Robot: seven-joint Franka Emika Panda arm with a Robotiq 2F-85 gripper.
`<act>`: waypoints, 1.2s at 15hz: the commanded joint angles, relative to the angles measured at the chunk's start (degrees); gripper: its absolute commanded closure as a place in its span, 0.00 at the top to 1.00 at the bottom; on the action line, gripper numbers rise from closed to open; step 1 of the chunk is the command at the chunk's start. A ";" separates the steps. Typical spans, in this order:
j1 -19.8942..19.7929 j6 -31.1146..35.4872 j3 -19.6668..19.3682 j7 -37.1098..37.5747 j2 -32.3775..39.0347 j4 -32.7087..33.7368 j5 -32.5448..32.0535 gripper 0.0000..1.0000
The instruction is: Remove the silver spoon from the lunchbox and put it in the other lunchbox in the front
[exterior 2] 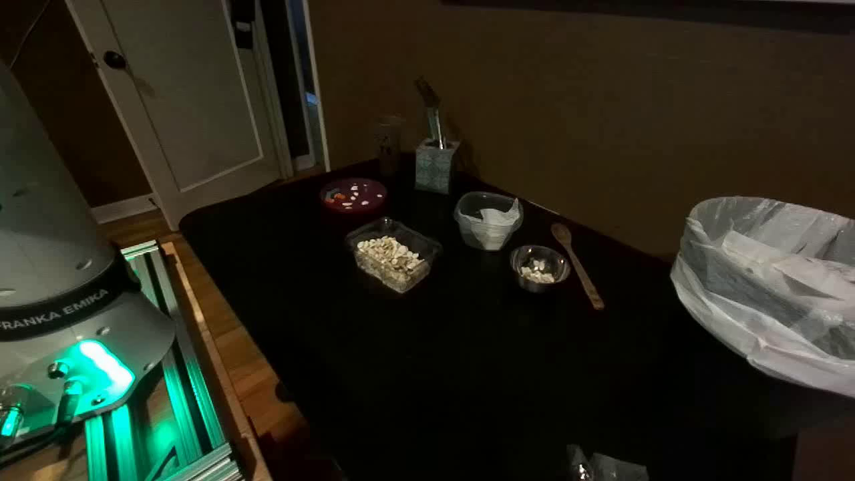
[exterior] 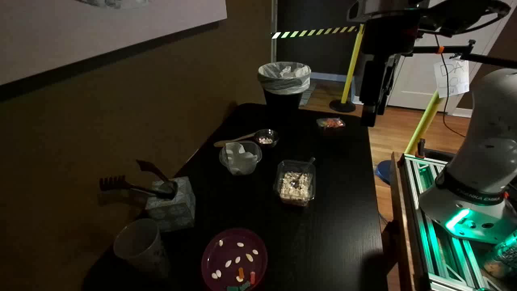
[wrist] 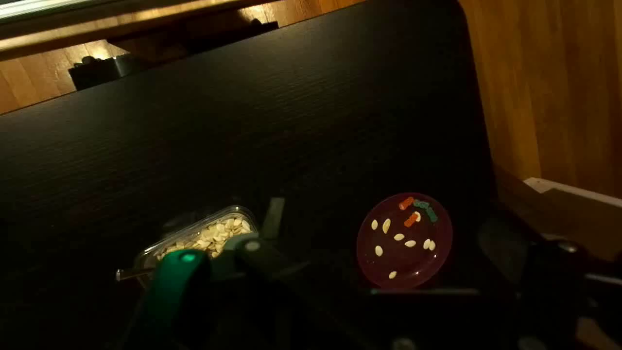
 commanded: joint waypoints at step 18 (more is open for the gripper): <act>-9.41 10.73 -10.86 -3.57 12.17 -1.90 12.97 1.00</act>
